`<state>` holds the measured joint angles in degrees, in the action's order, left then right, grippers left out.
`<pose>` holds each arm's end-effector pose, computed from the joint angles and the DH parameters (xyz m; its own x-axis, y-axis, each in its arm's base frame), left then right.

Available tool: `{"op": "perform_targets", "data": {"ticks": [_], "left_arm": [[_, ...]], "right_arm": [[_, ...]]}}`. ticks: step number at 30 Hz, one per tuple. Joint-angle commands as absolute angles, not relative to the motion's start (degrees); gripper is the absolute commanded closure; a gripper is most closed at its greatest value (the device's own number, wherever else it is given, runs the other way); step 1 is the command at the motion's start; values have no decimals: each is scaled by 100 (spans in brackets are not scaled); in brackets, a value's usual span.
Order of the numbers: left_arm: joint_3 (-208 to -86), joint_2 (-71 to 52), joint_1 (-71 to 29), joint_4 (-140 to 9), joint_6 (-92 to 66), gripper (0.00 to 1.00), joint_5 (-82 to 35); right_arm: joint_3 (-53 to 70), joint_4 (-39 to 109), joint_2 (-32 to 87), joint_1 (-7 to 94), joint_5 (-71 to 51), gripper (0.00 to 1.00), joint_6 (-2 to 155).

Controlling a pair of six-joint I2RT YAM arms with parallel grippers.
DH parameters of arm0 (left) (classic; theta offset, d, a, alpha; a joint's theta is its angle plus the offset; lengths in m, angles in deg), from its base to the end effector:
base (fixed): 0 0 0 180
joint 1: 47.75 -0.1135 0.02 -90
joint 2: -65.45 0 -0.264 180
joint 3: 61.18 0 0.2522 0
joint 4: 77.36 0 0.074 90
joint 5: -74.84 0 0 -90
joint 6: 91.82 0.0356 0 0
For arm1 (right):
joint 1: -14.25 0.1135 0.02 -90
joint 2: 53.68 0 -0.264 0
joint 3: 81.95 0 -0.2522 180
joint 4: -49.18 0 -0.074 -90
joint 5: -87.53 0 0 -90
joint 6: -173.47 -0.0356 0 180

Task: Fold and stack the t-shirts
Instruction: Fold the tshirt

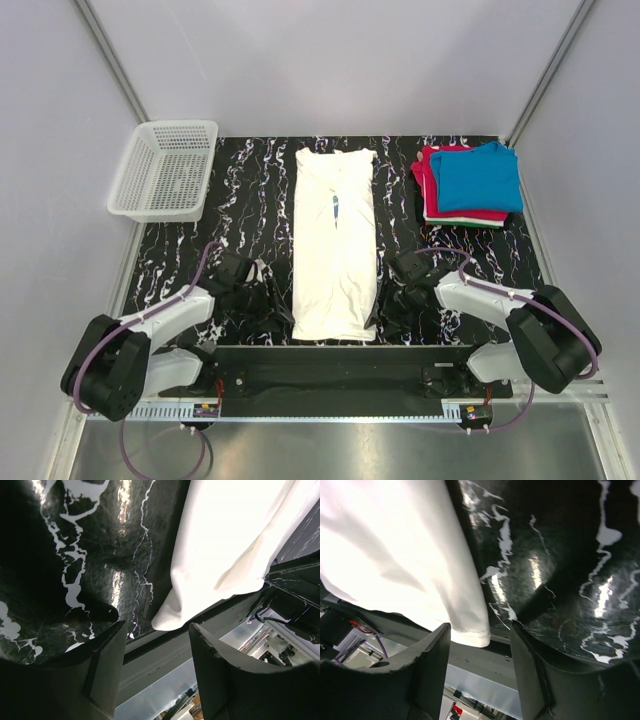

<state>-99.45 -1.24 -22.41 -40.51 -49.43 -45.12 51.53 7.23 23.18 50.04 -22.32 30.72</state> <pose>0.1562 -0.0936 0.1407 -0.9667 -0.2502 0.0530 -0.2290 0.7547 -0.6148 0.1636 0.1328 0.1408 -0.9723 0.2220 0.0734 0.2314 0.8687 0.4379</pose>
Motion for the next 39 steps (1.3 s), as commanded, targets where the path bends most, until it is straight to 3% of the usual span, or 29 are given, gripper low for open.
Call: {"op": "perform_targets", "data": {"ticks": [1, 34, 39], "left_arm": [[-10017, -204, -2174, -4514, -4945, 43, -4706], [-10228, -1461, -1330, -5332, -5244, 44, -4355], [-10201, -1488, -1330, -5332, -5183, 48, -4364]], "right_arm": [[5273, 1370, 2366, 5046, -2259, 42, 3082], [5757, 1872, 2972, 5055, -2049, 43, 3249], [5792, 1889, 3078, 5055, -2005, 55, 3223]]}}
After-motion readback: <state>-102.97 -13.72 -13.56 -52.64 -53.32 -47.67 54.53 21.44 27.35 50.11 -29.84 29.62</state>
